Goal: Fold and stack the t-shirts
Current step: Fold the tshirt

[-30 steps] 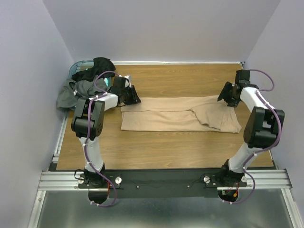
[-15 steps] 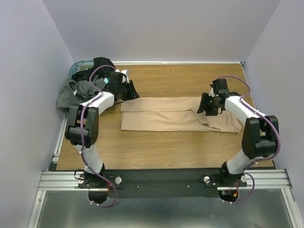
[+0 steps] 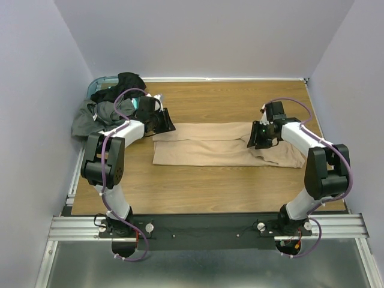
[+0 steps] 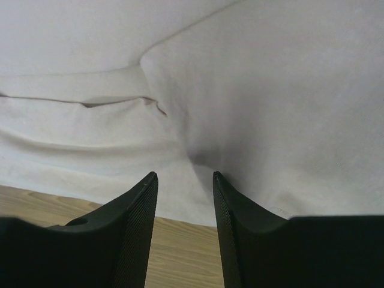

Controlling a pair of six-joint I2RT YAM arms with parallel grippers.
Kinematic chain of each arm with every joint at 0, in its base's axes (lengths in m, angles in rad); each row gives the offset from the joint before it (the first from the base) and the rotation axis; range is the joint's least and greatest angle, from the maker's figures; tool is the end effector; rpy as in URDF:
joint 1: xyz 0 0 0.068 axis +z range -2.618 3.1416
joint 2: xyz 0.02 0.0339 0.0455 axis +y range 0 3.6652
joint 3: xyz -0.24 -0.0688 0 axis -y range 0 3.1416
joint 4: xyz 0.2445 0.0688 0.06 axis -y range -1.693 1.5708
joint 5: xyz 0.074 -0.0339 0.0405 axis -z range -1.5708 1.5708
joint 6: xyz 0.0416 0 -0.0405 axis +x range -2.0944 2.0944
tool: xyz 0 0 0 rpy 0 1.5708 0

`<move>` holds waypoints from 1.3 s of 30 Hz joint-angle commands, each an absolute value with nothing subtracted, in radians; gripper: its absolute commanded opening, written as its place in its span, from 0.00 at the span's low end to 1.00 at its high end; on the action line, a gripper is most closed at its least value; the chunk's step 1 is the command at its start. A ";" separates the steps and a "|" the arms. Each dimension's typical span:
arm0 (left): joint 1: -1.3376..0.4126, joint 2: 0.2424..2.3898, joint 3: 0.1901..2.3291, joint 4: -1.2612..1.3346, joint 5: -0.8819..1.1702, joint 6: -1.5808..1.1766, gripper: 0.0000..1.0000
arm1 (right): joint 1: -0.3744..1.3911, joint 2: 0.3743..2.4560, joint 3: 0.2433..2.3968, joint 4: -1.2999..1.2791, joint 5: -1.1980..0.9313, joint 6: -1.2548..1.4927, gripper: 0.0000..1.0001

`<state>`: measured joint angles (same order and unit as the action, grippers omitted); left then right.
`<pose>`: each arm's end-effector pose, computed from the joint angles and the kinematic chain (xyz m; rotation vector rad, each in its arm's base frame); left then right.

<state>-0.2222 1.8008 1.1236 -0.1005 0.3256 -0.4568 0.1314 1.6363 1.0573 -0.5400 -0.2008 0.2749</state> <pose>0.3713 -0.0975 0.1612 -0.1172 2.4075 -0.7077 0.3194 0.0506 0.1662 0.1318 2.7102 0.3934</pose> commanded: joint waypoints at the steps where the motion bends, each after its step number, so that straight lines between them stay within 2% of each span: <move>1: -0.230 1.761 1.121 -0.100 0.311 -0.454 0.42 | 0.137 1.674 1.020 -0.569 -0.175 0.265 0.48; 12: -0.232 1.753 1.108 -0.106 0.302 -0.451 0.42 | 0.135 1.695 1.029 -0.581 -0.052 0.284 0.45; 16: -0.232 1.753 1.100 -0.104 0.304 -0.448 0.43 | 0.135 1.692 1.006 -0.586 -0.044 0.278 0.38; 19: -0.232 1.755 1.101 -0.103 0.304 -0.448 0.43 | 0.138 1.686 0.983 -0.586 -0.049 0.278 0.37; 24: -0.232 1.758 1.106 -0.103 0.305 -0.448 0.43 | 0.140 1.674 0.950 -0.584 -0.057 0.270 0.29; 29: -0.232 1.764 1.108 -0.103 0.310 -0.446 0.43 | 0.143 1.672 0.954 -0.587 -0.066 0.271 0.10; 30: -0.232 1.763 1.108 -0.101 0.311 -0.448 0.43 | 0.141 1.664 0.966 -0.588 -0.074 0.275 0.08; 39: -0.232 1.763 1.103 -0.103 0.311 -0.445 0.43 | 0.143 1.612 1.068 -0.709 -0.182 0.302 0.08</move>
<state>-0.2249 1.7912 1.1137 -0.1005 0.3248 -0.4561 0.1322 1.6482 1.0164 -0.6228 -0.1253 0.2916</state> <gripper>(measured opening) 0.426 0.083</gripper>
